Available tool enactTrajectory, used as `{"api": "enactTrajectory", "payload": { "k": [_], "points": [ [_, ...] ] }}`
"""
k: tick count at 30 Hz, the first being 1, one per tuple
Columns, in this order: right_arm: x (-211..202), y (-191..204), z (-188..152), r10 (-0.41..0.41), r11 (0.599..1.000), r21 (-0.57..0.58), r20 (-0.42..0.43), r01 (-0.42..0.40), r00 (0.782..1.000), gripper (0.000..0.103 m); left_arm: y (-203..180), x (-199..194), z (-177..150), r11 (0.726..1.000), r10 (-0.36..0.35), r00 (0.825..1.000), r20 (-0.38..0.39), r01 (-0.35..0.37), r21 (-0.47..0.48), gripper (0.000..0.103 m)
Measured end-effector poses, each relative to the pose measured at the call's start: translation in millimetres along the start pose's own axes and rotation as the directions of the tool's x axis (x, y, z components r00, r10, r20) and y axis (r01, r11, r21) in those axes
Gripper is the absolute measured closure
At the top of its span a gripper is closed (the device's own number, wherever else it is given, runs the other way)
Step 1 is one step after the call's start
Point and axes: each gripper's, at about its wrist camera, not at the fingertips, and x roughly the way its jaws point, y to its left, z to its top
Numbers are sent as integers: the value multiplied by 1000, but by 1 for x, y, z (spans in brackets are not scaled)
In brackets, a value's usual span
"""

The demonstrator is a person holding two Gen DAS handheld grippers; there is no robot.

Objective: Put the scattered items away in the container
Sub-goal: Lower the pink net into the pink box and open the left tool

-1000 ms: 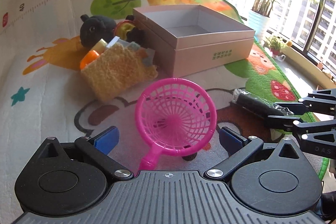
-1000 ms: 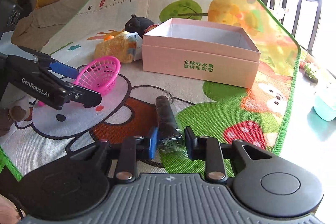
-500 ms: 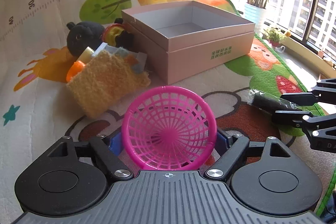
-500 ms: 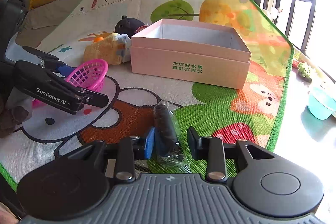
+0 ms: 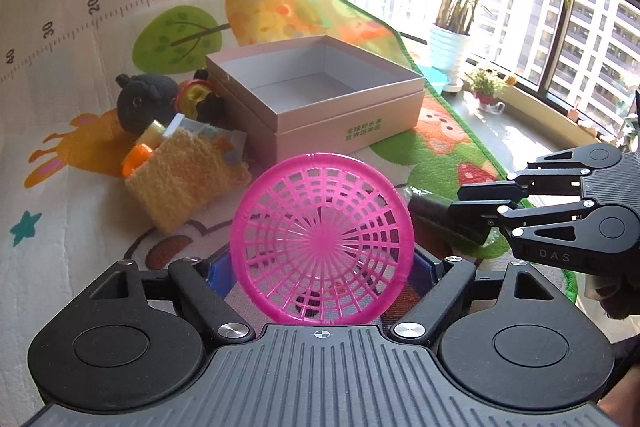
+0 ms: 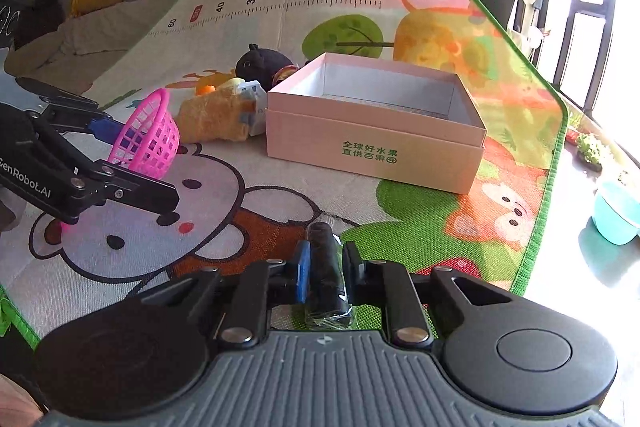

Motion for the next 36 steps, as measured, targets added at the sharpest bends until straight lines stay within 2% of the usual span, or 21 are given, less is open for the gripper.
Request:
{"api": "enactTrajectory", "payload": {
  "k": [1,6,11,17,21,22,24,25,26,27,30,32,36],
  "points": [
    [-2,-1,3,10,1000,8,4,-10,1000,91,-1,-2,4,1000,-3,1000,11,3,2,16],
    [-12,-12,22,48,998,39,31,-49,998,94,-1,-6,28,1000,-18,997,72,18,-1,16],
    [-13,-35,54,59,995,71,69,-64,996,94,10,-2,69,998,-55,989,136,58,-17,16],
    [18,-26,51,87,996,-27,-24,-87,996,94,28,31,123,990,-108,976,190,123,-66,16],
    [33,-18,39,56,996,-70,-57,-60,997,94,29,62,162,988,-128,966,225,145,-56,16],
    [35,-19,39,50,996,-67,-57,-54,997,93,31,71,170,986,-133,963,233,152,-64,16],
    [35,-21,38,42,998,-54,-55,-45,998,84,33,85,183,984,-141,959,248,163,-74,14],
    [35,-22,38,34,998,-52,-53,-37,998,72,33,91,188,983,-146,957,251,169,-71,7],
    [35,-22,37,26,998,-52,-52,-29,998,62,33,95,190,983,-146,955,256,169,-69,7],
    [35,-23,36,22,998,-54,-55,-25,998,60,33,96,192,984,-145,954,262,167,-66,7],
    [38,-20,32,37,997,-58,-85,-42,996,60,32,91,186,983,-146,953,267,169,-66,6],
    [40,-15,28,41,996,-72,-104,-48,994,60,33,85,180,986,-129,958,256,151,-70,5],
    [44,-10,24,65,995,-70,-140,-75,988,60,33,68,156,998,-24,983,183,35,-56,3]
  ]
}}
